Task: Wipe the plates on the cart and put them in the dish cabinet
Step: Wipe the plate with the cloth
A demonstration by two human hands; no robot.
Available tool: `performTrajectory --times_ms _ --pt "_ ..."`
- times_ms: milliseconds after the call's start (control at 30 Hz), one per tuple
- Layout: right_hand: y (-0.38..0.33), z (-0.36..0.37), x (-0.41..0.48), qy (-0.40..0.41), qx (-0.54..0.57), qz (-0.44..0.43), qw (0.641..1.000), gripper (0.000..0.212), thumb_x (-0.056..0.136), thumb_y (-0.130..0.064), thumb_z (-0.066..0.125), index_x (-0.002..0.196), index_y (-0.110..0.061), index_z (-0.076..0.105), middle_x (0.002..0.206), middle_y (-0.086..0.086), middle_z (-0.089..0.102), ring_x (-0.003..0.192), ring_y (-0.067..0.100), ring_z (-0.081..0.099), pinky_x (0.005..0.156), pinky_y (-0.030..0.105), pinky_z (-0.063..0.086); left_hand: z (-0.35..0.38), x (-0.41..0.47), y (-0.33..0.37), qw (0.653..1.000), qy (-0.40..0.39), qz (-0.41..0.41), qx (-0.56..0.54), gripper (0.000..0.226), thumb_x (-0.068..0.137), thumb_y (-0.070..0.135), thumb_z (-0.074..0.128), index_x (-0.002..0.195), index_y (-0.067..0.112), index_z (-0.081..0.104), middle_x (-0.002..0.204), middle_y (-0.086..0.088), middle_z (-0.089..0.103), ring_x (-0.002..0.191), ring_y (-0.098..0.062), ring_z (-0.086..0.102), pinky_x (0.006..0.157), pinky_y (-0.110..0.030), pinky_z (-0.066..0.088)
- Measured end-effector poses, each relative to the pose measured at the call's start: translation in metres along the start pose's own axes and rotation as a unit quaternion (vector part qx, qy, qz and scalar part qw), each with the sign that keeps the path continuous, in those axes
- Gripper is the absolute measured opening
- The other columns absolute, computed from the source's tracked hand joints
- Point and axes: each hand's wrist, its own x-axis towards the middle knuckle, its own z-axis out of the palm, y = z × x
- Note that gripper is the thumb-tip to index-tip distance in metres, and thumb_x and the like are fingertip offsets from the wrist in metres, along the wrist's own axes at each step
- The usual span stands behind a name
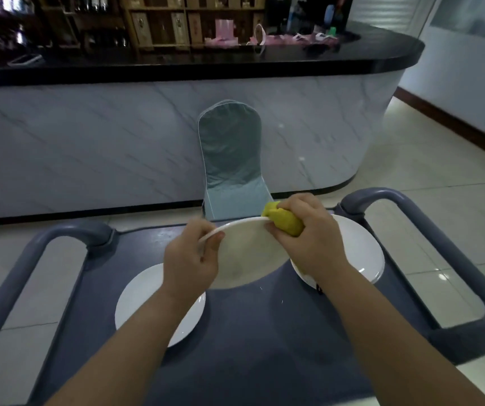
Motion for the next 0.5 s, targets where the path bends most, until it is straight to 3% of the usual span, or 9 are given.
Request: performTrajectory --times_ms 67,133,200,300,400,467,500 --pt "0.012 0.007 -0.007 -0.031 -0.036 -0.031 0.998 0.024 0.077 -0.031 0.079 0.094 -0.017 0.070 0.096 -0.002 0.061 0.080 0.017 0.058 0.068 0.031 0.048 0.021 -0.014 -0.009 0.993 -0.061 0.045 0.086 0.008 0.087 0.021 0.044 0.093 0.025 0.048 0.077 -0.002 0.059 0.071 -0.017 0.046 0.062 -0.032 0.040" --pt "0.019 0.012 -0.013 -0.050 -0.054 -0.069 0.995 0.022 0.078 -0.032 0.075 0.092 -0.016 0.070 0.092 0.001 0.061 0.075 0.025 0.061 0.061 0.034 0.051 0.044 -0.020 -0.008 0.978 -0.096 0.103 0.153 0.019 0.083 0.013 0.045 0.099 0.018 0.053 0.085 -0.007 0.063 0.076 -0.025 0.050 0.067 -0.035 0.039" --pt "0.020 0.012 -0.014 -0.056 -0.063 -0.099 0.992 0.021 0.076 -0.030 0.073 0.091 -0.016 0.070 0.092 0.004 0.063 0.072 0.028 0.061 0.057 0.036 0.053 0.057 -0.016 0.006 0.973 -0.103 0.125 0.165 0.014 0.091 0.015 0.048 0.093 0.011 0.061 0.083 -0.006 0.062 0.072 -0.028 0.054 0.065 -0.035 0.039" --pt "0.018 -0.004 0.001 -0.049 -0.033 -0.088 0.994 0.020 0.076 -0.028 0.076 0.090 -0.015 0.069 0.089 0.002 0.062 0.072 0.023 0.060 0.058 0.035 0.051 0.062 0.009 0.025 0.977 -0.050 0.149 0.145 0.014 0.092 0.013 0.058 0.083 0.007 0.067 0.075 -0.006 0.063 0.067 -0.028 0.054 0.061 -0.035 0.041" --pt "0.017 -0.030 0.025 -0.048 0.031 -0.052 0.997 0.021 0.076 -0.028 0.081 0.091 -0.020 0.069 0.086 -0.010 0.056 0.077 0.008 0.053 0.067 0.016 0.041 0.055 0.038 0.044 0.973 0.013 0.178 0.149 0.008 0.088 0.013 0.066 0.082 0.009 0.069 0.075 -0.004 0.065 0.068 -0.027 0.055 0.061 -0.035 0.044" --pt "0.026 -0.045 0.033 -0.058 0.088 0.002 0.994 0.022 0.075 -0.029 0.082 0.093 -0.028 0.068 0.087 -0.013 0.057 0.080 0.004 0.052 0.074 0.011 0.040 0.050 0.046 0.058 0.979 0.068 0.129 0.141 0.014 0.088 0.016 0.060 0.081 0.010 0.070 0.077 0.001 0.066 0.073 -0.021 0.054 0.066 -0.030 0.043" --pt "0.034 -0.049 0.034 -0.058 0.115 0.037 0.991 0.023 0.075 -0.029 0.082 0.091 -0.033 0.066 0.088 -0.014 0.060 0.082 0.005 0.055 0.078 0.017 0.043 0.048 0.044 0.062 0.985 0.099 0.073 0.120 0.017 0.087 0.019 0.057 0.081 0.011 0.070 0.077 0.005 0.063 0.076 -0.017 0.052 0.069 -0.023 0.039"
